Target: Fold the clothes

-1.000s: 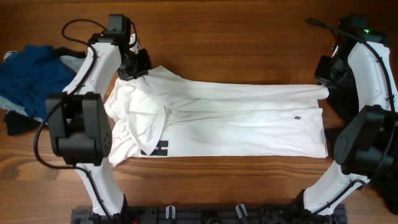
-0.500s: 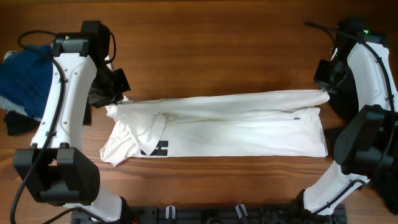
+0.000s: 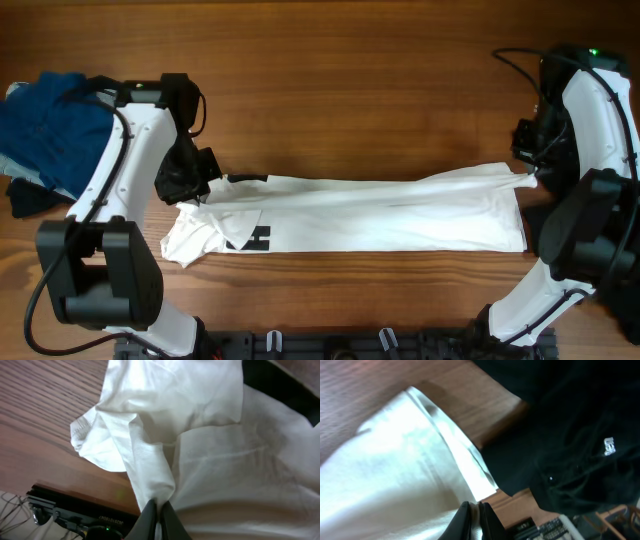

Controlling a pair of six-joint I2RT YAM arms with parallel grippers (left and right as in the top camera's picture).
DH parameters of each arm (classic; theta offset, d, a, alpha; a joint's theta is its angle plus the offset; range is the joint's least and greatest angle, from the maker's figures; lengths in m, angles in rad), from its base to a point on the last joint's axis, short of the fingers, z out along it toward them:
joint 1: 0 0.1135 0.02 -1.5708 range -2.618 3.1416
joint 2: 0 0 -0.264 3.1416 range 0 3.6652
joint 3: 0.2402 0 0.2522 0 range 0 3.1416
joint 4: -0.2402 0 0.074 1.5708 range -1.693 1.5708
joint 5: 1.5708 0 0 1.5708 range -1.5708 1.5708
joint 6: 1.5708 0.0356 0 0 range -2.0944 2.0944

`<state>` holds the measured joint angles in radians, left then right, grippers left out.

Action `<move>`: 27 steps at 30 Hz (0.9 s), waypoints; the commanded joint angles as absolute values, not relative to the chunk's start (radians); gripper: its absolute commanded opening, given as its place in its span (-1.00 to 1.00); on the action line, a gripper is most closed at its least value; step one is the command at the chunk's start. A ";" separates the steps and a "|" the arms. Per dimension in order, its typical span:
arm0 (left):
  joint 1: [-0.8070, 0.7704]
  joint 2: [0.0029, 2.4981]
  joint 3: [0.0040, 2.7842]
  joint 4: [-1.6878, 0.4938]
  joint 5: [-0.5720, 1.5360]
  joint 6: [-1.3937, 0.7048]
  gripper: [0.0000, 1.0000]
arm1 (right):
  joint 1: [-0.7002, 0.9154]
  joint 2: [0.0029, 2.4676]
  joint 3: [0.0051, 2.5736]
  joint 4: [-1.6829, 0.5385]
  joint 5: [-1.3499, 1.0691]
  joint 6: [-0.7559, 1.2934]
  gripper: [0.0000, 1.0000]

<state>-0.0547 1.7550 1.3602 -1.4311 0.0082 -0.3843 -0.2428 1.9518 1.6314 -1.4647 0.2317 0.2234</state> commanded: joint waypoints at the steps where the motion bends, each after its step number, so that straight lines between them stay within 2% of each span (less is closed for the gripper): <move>1: -0.086 1.756 1.341 -1.448 0.010 -0.401 -0.88 | -0.284 1.958 1.625 -1.496 0.281 0.253 -0.69; 2: -0.086 1.756 1.341 -1.471 0.010 -0.401 -0.71 | -0.291 1.958 1.625 -1.497 0.281 0.253 -0.28; 8: -0.086 1.756 1.341 -1.601 0.010 -0.393 -0.65 | -0.297 1.958 1.625 -1.473 0.232 0.237 -0.30; 13: -0.086 1.756 1.341 -1.436 0.010 -0.394 -0.66 | -0.295 1.958 1.625 -1.432 -0.078 0.035 -0.31; 14: -0.086 1.756 1.341 -1.368 0.010 -0.410 -0.58 | -0.295 1.958 1.623 -1.431 -0.080 0.029 -0.31; 16: -0.086 1.756 1.341 -1.306 0.010 -0.413 -0.46 | -0.296 1.958 1.589 -1.396 -0.073 0.026 -0.22; 19: -0.085 1.756 1.321 -1.242 0.006 -0.413 -0.37 | -0.296 1.958 1.472 -1.308 -0.034 0.025 0.04; 21: -0.075 1.757 1.279 -1.184 -0.002 -0.413 -0.35 | -0.297 1.958 1.391 -1.232 -0.034 0.027 0.13; 24: -0.045 1.768 1.187 -1.043 -0.023 -0.414 -0.35 | -0.297 1.958 1.346 -1.153 -0.027 0.028 0.13; 26: -0.023 1.779 1.119 -0.994 -0.024 -0.428 -0.36 | -0.297 1.958 1.319 -1.116 -0.009 0.026 0.23; 27: -0.006 1.784 1.071 -0.960 -0.025 -0.429 -0.38 | -0.297 1.958 1.305 -1.109 -0.008 0.026 0.35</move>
